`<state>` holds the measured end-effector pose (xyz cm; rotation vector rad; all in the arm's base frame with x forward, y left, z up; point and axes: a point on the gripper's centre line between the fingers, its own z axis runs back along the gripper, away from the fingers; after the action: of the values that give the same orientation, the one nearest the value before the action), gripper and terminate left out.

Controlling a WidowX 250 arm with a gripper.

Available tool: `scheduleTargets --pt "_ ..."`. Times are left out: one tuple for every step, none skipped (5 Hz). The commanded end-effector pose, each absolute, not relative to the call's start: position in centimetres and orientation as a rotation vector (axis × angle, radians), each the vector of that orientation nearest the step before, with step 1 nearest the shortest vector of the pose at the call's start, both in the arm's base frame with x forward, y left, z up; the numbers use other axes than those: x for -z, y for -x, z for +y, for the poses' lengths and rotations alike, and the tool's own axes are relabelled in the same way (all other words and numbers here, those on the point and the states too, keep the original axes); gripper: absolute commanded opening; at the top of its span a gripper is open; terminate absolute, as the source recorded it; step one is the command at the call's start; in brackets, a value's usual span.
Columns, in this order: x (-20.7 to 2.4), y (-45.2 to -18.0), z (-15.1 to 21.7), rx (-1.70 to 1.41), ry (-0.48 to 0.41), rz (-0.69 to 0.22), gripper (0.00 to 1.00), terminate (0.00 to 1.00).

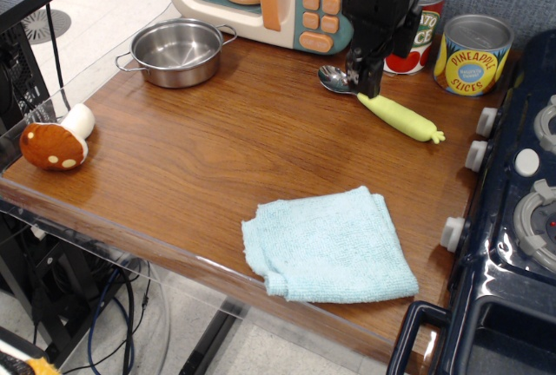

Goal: Move the pan behind the blue cloth.

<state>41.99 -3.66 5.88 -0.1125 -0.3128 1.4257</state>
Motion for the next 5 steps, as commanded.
scheduleTargets --pt "-8.7 -40.1 2.3 -1.601 0.126 -0.390 1.00 0.00" --pt "-9.3 -39.1 4.6 -1.659 0.121 -0.419 1.00 0.00" --pt "-9.1 -39.0 8.4 -1.797 0.086 -0.435 1.00 0.00" --pt "-8.6 -39.0 11.7 -1.924 0.050 -0.434 1.00 0.00" --pt "-7.8 -38.7 13.7 -2.026 0.010 -0.406 1.00 0.00"
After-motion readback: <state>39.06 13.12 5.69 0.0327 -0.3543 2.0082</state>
